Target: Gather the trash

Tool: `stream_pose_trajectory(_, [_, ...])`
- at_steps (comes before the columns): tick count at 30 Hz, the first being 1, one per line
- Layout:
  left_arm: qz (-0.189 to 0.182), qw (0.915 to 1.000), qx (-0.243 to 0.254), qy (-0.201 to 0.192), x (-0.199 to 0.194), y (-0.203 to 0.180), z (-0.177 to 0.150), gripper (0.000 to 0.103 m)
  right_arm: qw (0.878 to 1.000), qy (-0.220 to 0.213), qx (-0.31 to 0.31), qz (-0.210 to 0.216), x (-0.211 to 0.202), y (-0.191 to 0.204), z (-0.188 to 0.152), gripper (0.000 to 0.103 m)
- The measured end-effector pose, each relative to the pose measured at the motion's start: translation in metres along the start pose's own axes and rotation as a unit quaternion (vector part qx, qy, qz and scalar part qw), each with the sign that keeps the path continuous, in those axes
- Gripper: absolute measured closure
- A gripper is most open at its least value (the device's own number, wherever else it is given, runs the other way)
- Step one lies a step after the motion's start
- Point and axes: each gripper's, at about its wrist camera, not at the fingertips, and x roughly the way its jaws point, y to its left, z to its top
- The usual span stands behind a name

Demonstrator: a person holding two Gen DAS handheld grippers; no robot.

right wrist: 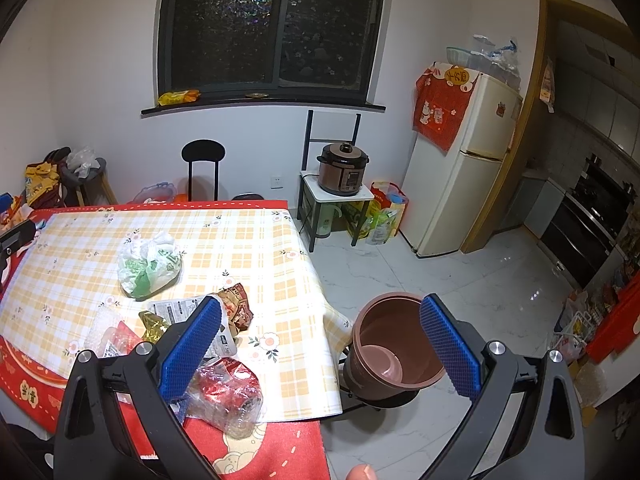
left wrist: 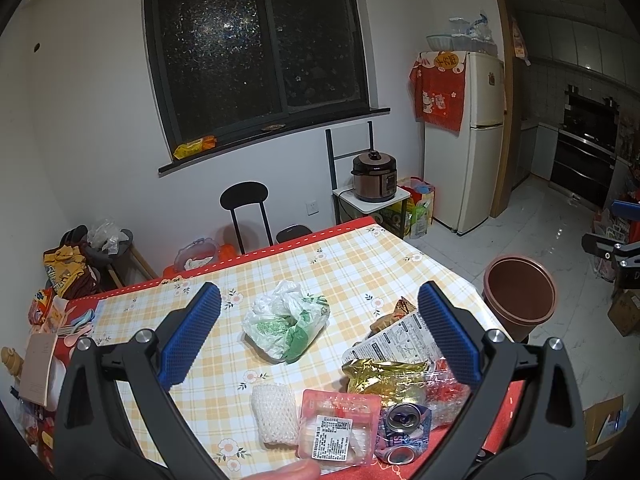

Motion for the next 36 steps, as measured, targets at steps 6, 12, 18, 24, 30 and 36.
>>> stream_pose_trajectory(6, [0.0, 1.0, -0.001, 0.0, 0.0026, -0.001, 0.0001, 0.006, 1.0, 0.002, -0.002, 0.0, 0.0006, 0.0009, 0.0007, 0.005])
stream_pose_trajectory(12, [-0.001, 1.0, -0.002, -0.001, 0.0033, -0.0021, -0.0008, 0.006, 1.0, 0.003, -0.002, -0.001, 0.0007, -0.0002, 0.0014, 0.005])
stream_pose_trajectory(18, [-0.002, 1.0, -0.002, 0.0, 0.0069, -0.0038, -0.0032, 0.006, 1.0, 0.004, -0.004, -0.003, 0.0062, 0.0046, 0.0016, 0.005])
stream_pose_trajectory(24, [-0.002, 1.0, -0.003, 0.0, 0.0085, -0.004, -0.0046, 0.006, 1.0, 0.005, -0.005, -0.003, 0.0057, 0.0042, 0.0012, 0.005])
stream_pose_trajectory(30, [-0.002, 1.0, -0.004, 0.0, 0.0087, -0.0036, -0.0041, 0.006, 1.0, 0.005, -0.006, -0.004, 0.0059, 0.0029, 0.0012, 0.005])
stream_pose_trajectory(36, [-0.003, 1.0, -0.004, 0.0, 0.0086, -0.0025, -0.0045, 0.006, 1.0, 0.006, -0.006, -0.004, 0.0059, 0.0034, 0.0017, 0.005])
